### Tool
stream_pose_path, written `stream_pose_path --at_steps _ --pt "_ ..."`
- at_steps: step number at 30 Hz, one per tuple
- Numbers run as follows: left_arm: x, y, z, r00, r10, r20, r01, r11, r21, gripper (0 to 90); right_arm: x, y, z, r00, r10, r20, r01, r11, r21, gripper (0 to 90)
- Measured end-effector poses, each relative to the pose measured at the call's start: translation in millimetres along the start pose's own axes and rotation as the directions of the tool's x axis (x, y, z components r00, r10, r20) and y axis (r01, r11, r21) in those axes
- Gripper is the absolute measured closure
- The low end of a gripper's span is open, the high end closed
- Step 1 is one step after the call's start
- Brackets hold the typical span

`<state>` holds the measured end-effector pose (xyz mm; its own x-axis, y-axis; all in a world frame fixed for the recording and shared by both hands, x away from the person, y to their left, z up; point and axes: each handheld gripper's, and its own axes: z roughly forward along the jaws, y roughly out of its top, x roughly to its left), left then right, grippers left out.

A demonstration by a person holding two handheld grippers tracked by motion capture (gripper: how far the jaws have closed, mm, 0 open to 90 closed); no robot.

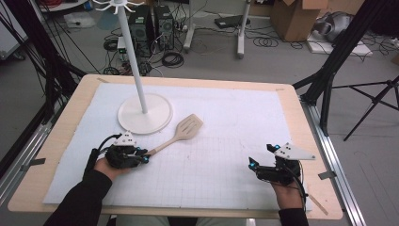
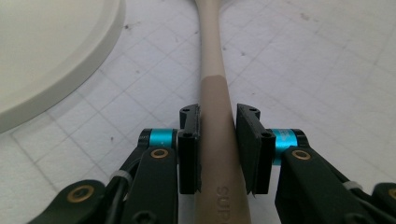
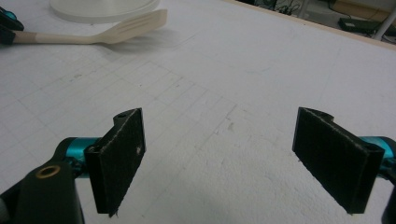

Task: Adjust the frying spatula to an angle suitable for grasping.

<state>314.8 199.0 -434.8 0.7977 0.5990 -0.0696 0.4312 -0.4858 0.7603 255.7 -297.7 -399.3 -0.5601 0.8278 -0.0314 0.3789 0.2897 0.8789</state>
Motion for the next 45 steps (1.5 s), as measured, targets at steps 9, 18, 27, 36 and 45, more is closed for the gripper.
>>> stream_pose_path --at_steps 9,18,27,36,45 --pt "-8.6 2.0 -6.5 0.989 0.115 0.093 -0.113 0.9933 -0.023 70.9 1.0 0.3 0.4 1.0 -0.001 -0.003 0.001 1.0 0.001 16.2" --pt "-10.4 -1.3 -11.4 0.9563 0.186 0.225 -0.172 0.9818 -0.08 70.8 2.0 0.5 1.3 1.0 -0.003 -0.009 0.003 1.0 0.007 16.2" --pt "-15.8 -4.4 -9.3 0.8987 0.271 0.345 -0.248 0.9626 -0.109 70.7 3.1 1.0 2.9 0.9998 -0.009 -0.016 0.009 1.0 0.012 16.2" --pt "-17.8 -5.7 -6.6 0.8852 0.307 0.349 -0.288 0.9516 -0.108 70.2 4.8 1.0 5.1 0.9996 -0.011 -0.024 0.012 1.0 0.024 16.2" --pt "-14.3 -7.6 -19.5 0.965 0.102 0.241 -0.062 0.9839 -0.167 36.7 6.9 1.6 7.0 0.9992 -0.019 -0.035 0.02 1.0 0.022 16.1"
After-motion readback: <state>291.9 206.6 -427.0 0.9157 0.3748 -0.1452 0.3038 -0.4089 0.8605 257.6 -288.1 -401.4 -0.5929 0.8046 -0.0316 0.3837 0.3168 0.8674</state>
